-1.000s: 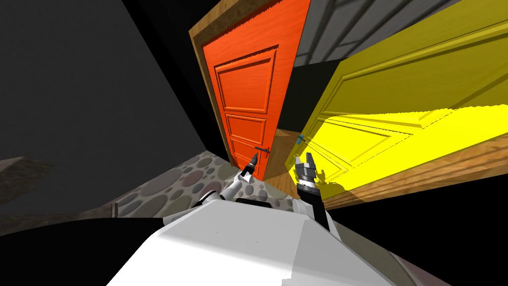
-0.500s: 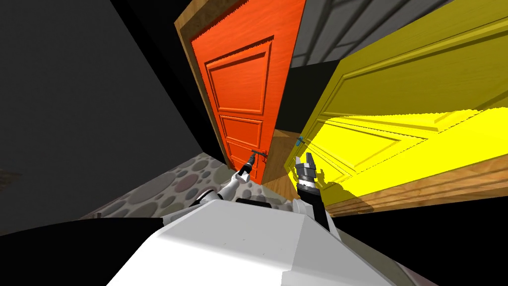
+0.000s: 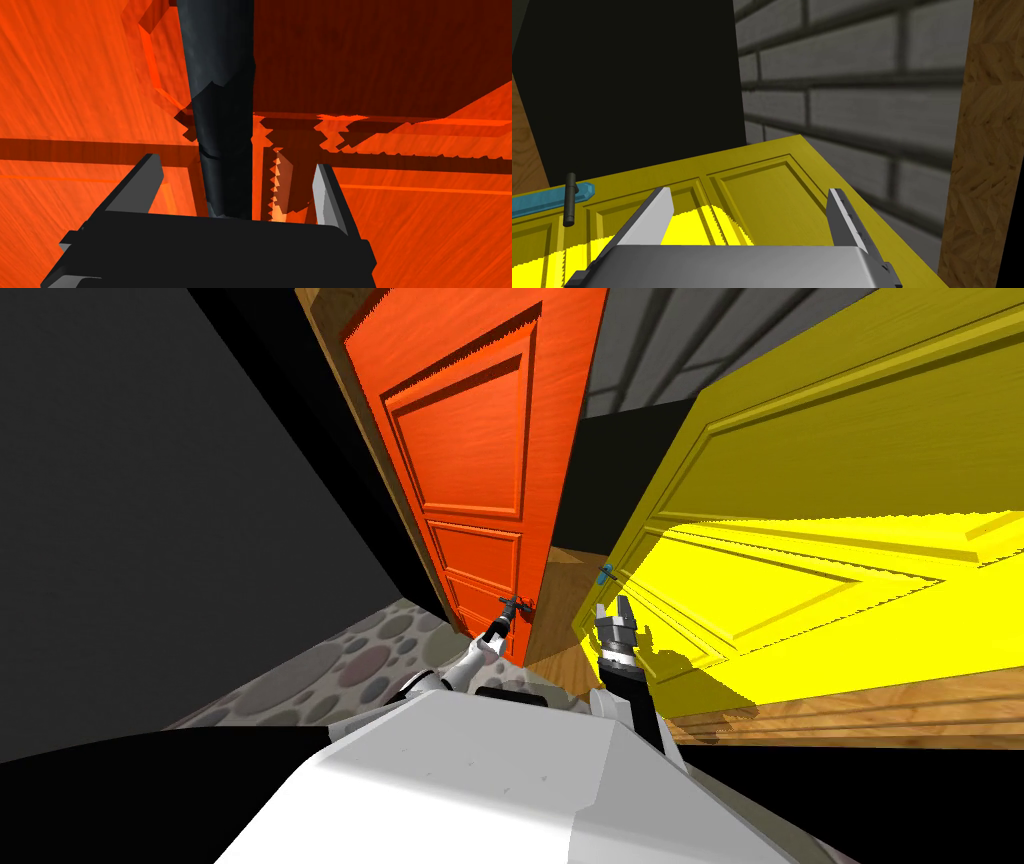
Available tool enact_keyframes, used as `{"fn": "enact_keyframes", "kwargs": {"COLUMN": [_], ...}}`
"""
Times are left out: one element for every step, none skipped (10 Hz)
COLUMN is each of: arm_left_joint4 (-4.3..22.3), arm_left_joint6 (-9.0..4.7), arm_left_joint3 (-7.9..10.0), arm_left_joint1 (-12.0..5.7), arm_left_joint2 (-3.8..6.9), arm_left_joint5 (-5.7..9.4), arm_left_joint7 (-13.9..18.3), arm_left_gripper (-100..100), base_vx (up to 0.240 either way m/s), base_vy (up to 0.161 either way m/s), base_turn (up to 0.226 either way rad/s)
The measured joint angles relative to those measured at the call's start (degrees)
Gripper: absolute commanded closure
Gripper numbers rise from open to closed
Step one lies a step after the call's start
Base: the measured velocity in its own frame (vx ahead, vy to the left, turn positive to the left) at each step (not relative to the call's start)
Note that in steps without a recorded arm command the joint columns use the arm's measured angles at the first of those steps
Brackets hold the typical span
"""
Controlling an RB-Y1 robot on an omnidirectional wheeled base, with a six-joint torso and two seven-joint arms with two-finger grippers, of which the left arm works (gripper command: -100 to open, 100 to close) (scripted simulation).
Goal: Push the door open
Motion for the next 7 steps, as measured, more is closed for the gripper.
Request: {"fn": "enact_keyframes", "kwargs": {"arm_left_joint4": [-0.06, -0.24, -0.23, -0.24, -0.24, -0.24, -0.11], "arm_left_joint6": [0.04, -0.04, 0.00, 0.02, 0.02, 0.01, 0.20], "arm_left_joint3": [0.00, 0.09, 0.11, 0.10, 0.09, 0.09, 0.31], "arm_left_joint1": [0.03, -0.20, -0.23, -0.25, -0.24, -0.24, -0.01], "arm_left_joint2": [0.06, 0.08, 0.09, 0.08, 0.08, 0.08, 0.41], "arm_left_joint5": [0.00, 0.03, 0.04, 0.03, 0.03, 0.03, 0.08], "arm_left_joint7": [-0.03, -0.01, -0.01, -0.02, -0.02, -0.02, -0.04], "arm_left_gripper": [100, 100, 100, 100, 100, 100, 100], "base_vx": [-0.018, -0.010, 0.000, 0.000, 0.000, 0.088, 0.144], "base_vy": [0.007, 0.006, 0.000, 0.000, 0.000, -0.085, -0.126], "base_turn": [-0.009, -0.013, 0.000, 0.000, 0.000, 0.027, 0.047]}}
